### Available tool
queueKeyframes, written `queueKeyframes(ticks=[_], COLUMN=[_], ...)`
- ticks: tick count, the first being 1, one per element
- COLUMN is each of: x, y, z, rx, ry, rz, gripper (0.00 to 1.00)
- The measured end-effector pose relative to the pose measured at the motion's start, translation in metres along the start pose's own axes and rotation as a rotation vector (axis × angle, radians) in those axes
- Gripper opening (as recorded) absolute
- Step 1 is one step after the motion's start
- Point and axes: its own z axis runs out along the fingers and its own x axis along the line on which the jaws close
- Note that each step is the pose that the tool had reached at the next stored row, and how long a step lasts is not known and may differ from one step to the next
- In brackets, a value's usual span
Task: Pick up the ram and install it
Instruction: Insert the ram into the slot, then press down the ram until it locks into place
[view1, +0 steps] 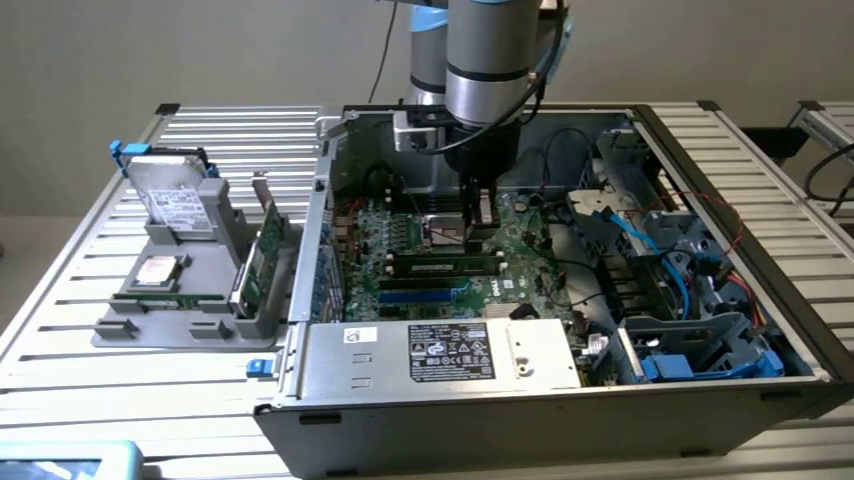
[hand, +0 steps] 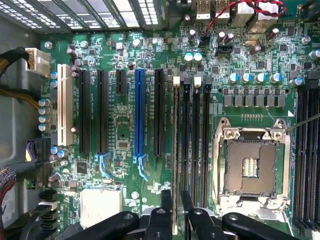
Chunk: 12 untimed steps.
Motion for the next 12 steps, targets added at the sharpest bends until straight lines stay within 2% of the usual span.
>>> queueKeyframes(ticks=[11,12], x=[0.0001,0.0001], y=[0.0000,0.0000], z=[0.0000,0.0000], rx=[-0.0001,-0.0001], ry=[-0.0019,-0.0021], rz=[0.000,0.000], gripper=[0.21,0.19])
